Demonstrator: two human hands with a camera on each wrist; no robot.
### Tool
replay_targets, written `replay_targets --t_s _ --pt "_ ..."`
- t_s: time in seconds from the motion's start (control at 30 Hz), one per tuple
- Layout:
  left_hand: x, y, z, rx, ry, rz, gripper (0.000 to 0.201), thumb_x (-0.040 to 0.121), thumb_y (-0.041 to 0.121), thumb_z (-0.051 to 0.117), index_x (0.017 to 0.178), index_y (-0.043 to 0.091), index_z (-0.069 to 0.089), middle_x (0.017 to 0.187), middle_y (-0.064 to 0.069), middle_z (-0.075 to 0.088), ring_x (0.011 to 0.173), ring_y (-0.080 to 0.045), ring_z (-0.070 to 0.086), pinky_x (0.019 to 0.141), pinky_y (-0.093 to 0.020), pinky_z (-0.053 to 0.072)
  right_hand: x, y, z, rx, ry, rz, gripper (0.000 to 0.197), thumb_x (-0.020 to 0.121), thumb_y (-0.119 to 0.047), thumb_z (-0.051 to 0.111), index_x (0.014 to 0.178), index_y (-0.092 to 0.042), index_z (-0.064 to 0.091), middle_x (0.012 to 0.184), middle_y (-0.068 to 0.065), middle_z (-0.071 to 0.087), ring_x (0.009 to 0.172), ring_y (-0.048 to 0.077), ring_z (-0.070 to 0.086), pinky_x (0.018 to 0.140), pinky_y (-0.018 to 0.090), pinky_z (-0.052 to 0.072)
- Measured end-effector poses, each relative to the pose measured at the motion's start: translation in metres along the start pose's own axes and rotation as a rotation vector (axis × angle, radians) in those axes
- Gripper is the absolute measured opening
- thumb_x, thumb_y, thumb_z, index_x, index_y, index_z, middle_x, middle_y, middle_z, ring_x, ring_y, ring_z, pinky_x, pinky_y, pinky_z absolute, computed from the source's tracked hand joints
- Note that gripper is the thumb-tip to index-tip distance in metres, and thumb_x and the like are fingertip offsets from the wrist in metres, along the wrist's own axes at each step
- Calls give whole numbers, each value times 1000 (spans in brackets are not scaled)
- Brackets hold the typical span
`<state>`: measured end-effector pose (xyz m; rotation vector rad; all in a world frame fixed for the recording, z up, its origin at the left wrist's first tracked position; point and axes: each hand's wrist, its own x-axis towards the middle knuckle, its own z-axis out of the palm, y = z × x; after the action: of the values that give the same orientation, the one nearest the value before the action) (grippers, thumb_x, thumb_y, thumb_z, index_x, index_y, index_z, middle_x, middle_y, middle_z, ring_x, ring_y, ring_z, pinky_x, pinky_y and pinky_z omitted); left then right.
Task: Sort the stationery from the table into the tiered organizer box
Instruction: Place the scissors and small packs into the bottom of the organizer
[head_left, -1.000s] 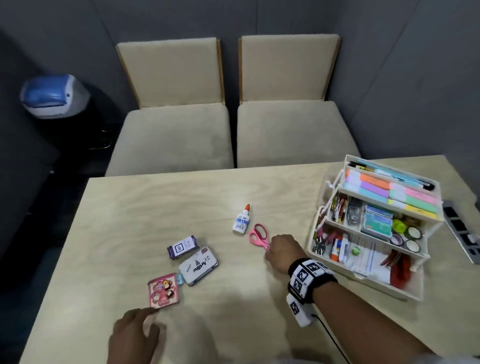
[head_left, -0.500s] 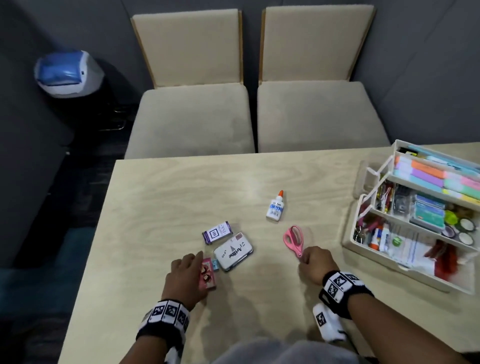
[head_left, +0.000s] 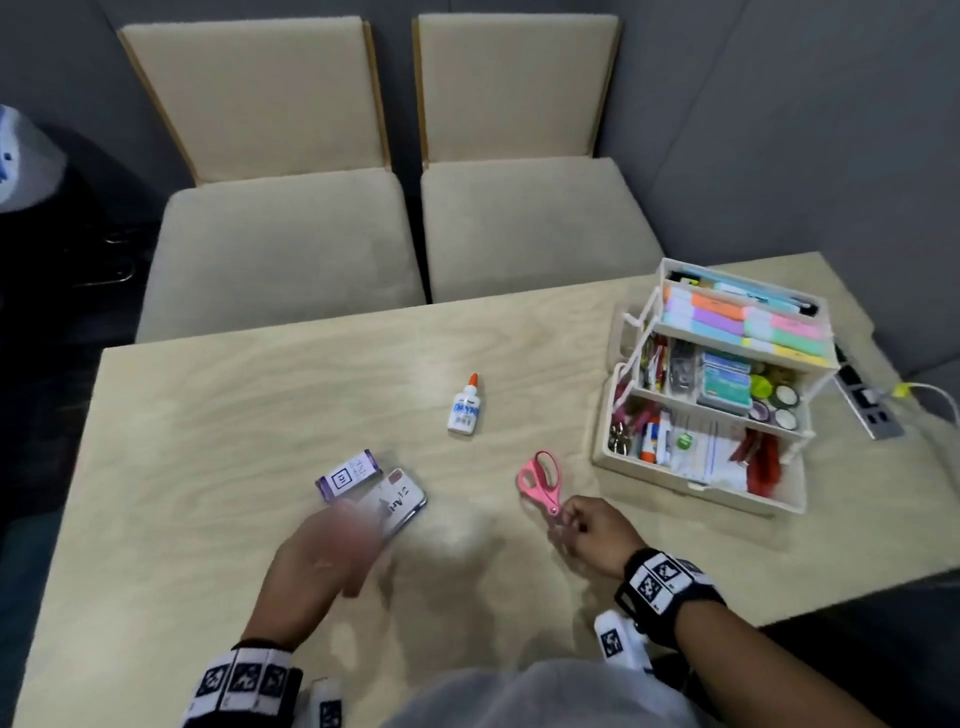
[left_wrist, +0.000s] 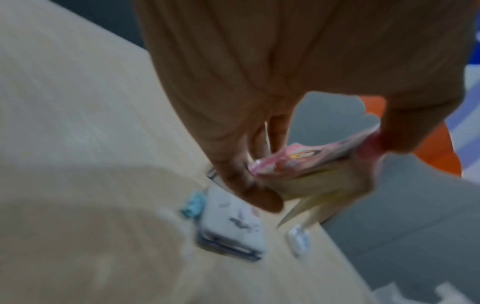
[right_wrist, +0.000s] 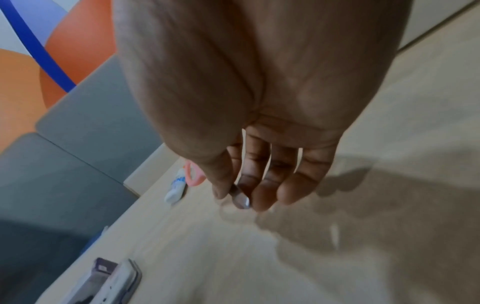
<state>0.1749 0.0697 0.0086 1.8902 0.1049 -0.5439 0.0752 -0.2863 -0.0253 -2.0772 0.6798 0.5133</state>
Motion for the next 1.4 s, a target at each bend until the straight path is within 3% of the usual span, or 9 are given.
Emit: replay_targets --t_s 0.13,0.2,0.27,0.4,0.63,0.93,1.07,1.27,1.4 --pt "0 41 27 -717 -294 -250 63 70 30 59 126 0 60 119 -25 65 100 -42 67 63 -40 59 -12 -8 -24 104 4 -36 17 86 -13 70 76 -20 58 73 4 68 62 11 60 64 26 51" --pt "0 60 46 -799 -401 -295 74 60 36 68 124 -1 60 121 -31 61 108 -55 57 64 -45 59 -19 -7 -42 154 13 -54 13 88 -12 70 81 -17 60 77 6 70 63 10 62 63 22 51" --pt "0 78 73 -780 -476 -310 58 79 26 51 130 -1 54 126 -32 58 114 -58 53 65 -46 59 -26 -2 -60 211 34 -57 8 91 -9 68 87 -11 61 76 6 70 58 6 60 56 15 47" --pt "7 106 139 -345 -506 -296 31 92 2 44 119 -4 58 109 -25 69 99 -41 68 68 -41 61 -38 23 -99 347 113 -15 7 92 -3 66 89 -6 61 68 1 65 49 0 56 51 16 45" --pt "13 168 257 410 -724 265 8 87 14 58 92 21 56 79 3 65 64 -7 59 61 -28 50 -52 103 -160 461 308 41 10 88 -5 71 79 -8 67 67 2 70 60 9 59 64 24 46" --pt "37 183 406 895 -462 992 32 76 16 67 108 20 68 93 -7 57 85 -27 54 70 -34 46 -53 179 -203 487 385 85 21 88 -8 72 71 -16 65 61 -3 67 58 9 57 64 28 45" --pt "45 179 435 1276 -519 1014 32 72 21 72 103 21 64 93 -7 60 89 -32 58 63 -48 53 -52 190 -210 493 354 65 21 90 -9 70 71 -18 65 65 -3 69 61 8 58 65 26 46" --pt "46 197 452 1523 -600 1108 38 81 15 69 116 15 55 86 -5 65 62 -29 66 49 -37 54 -48 202 -213 538 358 118 15 88 -15 72 74 -17 68 69 0 73 61 8 60 58 23 45" --pt "46 202 460 1643 -608 1124 40 96 16 47 135 9 41 98 -10 66 79 -29 66 59 -34 42 -48 200 -215 583 337 112 20 89 -8 69 72 -16 65 67 2 69 51 5 51 46 18 38"
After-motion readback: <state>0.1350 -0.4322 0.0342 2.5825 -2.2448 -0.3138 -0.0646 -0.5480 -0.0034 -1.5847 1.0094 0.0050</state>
